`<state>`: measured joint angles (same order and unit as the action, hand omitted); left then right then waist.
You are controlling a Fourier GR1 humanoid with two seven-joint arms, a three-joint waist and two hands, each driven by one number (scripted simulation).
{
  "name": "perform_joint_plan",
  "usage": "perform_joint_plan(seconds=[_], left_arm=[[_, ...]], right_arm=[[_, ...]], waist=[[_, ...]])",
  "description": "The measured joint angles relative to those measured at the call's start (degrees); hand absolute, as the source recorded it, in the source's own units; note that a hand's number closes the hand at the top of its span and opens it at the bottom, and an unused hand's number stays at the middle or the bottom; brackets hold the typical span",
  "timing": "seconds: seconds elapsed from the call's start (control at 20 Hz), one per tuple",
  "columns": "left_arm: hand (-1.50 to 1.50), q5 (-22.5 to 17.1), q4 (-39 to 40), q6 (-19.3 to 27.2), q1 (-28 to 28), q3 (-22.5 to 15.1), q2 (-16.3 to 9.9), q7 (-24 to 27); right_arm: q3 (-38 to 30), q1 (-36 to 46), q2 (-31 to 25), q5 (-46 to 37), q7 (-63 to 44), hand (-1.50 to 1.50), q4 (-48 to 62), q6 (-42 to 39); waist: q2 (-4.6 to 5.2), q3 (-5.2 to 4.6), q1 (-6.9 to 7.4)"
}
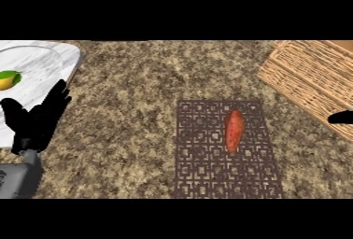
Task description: Pick the sweet potato from the placemat and place it in the basket
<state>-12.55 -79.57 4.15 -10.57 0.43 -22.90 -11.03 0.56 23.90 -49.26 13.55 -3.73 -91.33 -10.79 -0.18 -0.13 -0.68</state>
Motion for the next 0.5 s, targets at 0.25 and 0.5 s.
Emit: perform_joint_plan(seconds=[0.25, 0.5], left_arm=[[0.0, 0.1, -0.3, -0.7, 0.3, 0.4, 0.0, -0.1], [0.0, 0.8, 0.4, -0.8, -0.8, 0.5, 1.0, -0.5]], right_arm=[[-1.4, -0.7, -6.1, 4.1, -0.4, -1.5, 3.5, -12.8], [-4.2, -3.6, -7.8, 4.9, 6.0, -1.5, 8.8, -22.9]], waist=[[0.12, 0.08, 0.43], [0.19, 0.13, 0.53]])
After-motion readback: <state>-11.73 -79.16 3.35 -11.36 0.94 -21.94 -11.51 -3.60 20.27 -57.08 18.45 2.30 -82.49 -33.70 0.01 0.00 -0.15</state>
